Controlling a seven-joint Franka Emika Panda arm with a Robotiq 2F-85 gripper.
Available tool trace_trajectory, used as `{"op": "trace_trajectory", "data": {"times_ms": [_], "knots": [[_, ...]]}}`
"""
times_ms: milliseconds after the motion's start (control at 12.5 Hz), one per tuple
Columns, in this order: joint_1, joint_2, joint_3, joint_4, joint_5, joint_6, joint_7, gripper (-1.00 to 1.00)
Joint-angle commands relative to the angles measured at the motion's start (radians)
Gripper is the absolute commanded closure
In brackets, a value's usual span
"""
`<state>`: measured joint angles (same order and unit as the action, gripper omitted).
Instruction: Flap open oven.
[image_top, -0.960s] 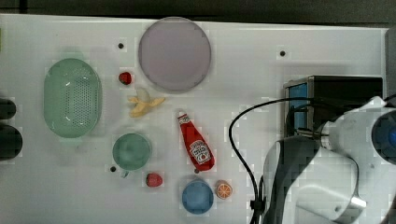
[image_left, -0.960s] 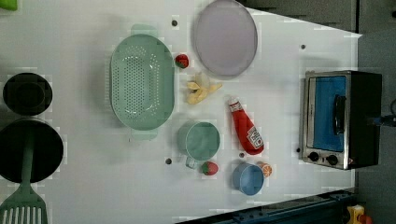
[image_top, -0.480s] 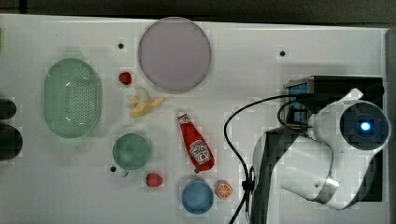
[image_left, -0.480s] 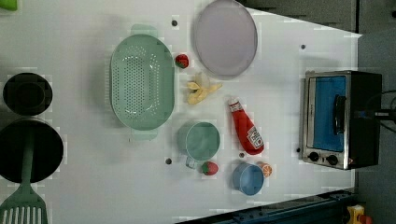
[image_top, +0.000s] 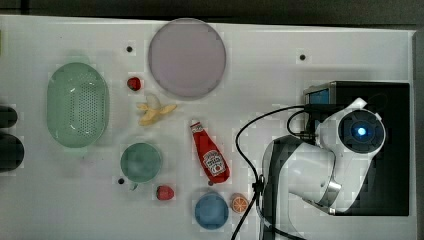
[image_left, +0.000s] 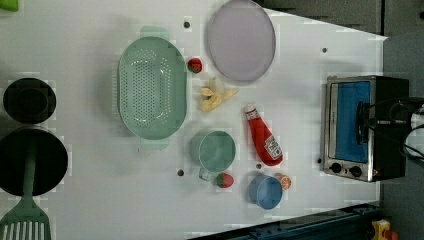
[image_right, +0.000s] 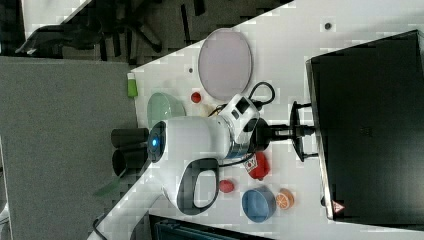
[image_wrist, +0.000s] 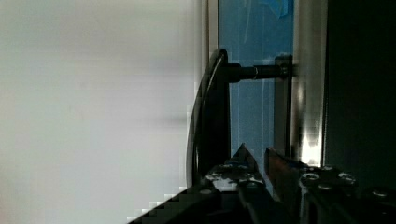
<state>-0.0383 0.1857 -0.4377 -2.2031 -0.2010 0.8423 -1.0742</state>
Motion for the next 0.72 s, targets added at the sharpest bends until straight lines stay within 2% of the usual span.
{"op": "trace_trajectory", "data": {"times_ms": [80,320,480,720], "knots": [[0.005,-0.015,0.000,-0.020,-0.008,0.010,0.007,0.65],[0.040,-0.016,0.013,-0.036,-0.079,0.007,0.077,0.65],[0.076,-0.016,0.026,-0.055,-0.174,0.006,0.200,0.65],[0.121,-0.014,0.057,-0.094,-0.256,0.004,0.337,0.65]]}}
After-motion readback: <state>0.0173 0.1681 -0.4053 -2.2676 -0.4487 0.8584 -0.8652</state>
